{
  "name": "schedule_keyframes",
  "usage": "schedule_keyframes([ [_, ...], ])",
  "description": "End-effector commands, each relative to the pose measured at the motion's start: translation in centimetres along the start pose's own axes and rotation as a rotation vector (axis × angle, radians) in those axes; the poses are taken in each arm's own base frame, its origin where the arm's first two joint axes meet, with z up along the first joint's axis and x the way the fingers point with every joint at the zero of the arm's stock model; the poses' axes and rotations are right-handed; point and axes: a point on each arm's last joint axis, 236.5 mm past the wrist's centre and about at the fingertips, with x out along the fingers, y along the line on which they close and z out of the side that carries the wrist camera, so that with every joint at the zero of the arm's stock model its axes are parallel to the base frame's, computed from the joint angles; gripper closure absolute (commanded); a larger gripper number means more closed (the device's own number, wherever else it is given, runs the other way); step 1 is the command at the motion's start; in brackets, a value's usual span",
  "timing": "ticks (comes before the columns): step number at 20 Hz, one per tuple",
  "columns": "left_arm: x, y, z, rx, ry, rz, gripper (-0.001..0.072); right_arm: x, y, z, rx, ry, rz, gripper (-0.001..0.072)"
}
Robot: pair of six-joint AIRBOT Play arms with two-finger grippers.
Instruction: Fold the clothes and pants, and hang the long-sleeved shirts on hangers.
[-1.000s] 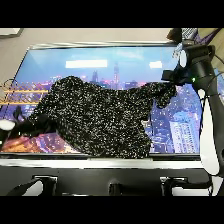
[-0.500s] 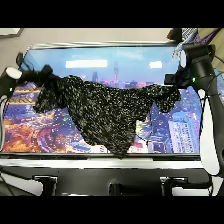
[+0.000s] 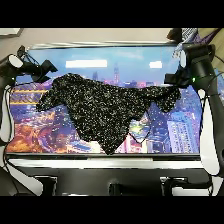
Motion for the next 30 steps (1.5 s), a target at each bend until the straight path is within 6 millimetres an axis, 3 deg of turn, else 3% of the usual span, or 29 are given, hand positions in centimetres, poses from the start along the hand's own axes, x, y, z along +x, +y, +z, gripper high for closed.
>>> schedule_keyframes([
  [1,-3.4,1.9,-5.0,-0.012,0.143,0.099,0.0019,0.0,0.2,0.3,0.002,-0.015,0.007,0.0695],
  [4,-6.6,3.5,-12.2,-0.041,0.196,0.118,0.0018,0.0,0.3,0.7,0.002,-0.029,0.014,0.0695],
  [7,-8.8,3.9,-23.0,-0.148,0.277,0.036,0.0019,0.0,0.4,0.7,0.002,-0.031,0.017,0.0695],
  [11,-9.1,3.7,-36.9,-0.240,0.453,-0.029,0.0020,-0.1,1.0,1.0,0.004,-0.042,0.043,0.0694],
  [12,-8.9,3.8,-39.9,-0.251,0.502,-0.017,0.0021,-0.1,1.1,0.9,0.004,-0.040,0.045,0.0694],
  [14,-8.1,3.4,-43.8,-0.231,0.550,-0.015,0.0022,-0.1,1.1,0.8,0.004,-0.037,0.044,0.0694],
  [19,-5.2,-0.9,-48.4,-0.264,0.553,-0.087,0.0024,-0.1,1.1,0.8,0.004,-0.036,0.044,0.0694],
  [26,-1.4,-5.4,-49.1,-0.239,0.546,-0.128,0.0040,0.0,1.2,0.5,0.004,-0.022,0.048,0.0694],
  [27,-0.8,-5.6,-49.2,-0.241,0.550,-0.119,0.0161,0.0,1.2,0.5,0.004,-0.020,0.048,0.0694],
  [28,-0.5,-5.8,-49.1,-0.241,0.550,-0.118,0.0395,0.0,1.1,0.4,0.004,-0.017,0.047,0.0694],
  [29,-0.5,-6.2,-48.8,-0.221,0.544,-0.131,0.0694,0.0,1.1,0.3,0.004,-0.011,0.044,0.0694],
  [30,-0.6,-6.8,-48.1,-0.194,0.525,-0.156,0.0689,0.0,1.0,0.1,0.004,-0.005,0.042,0.0694],
])
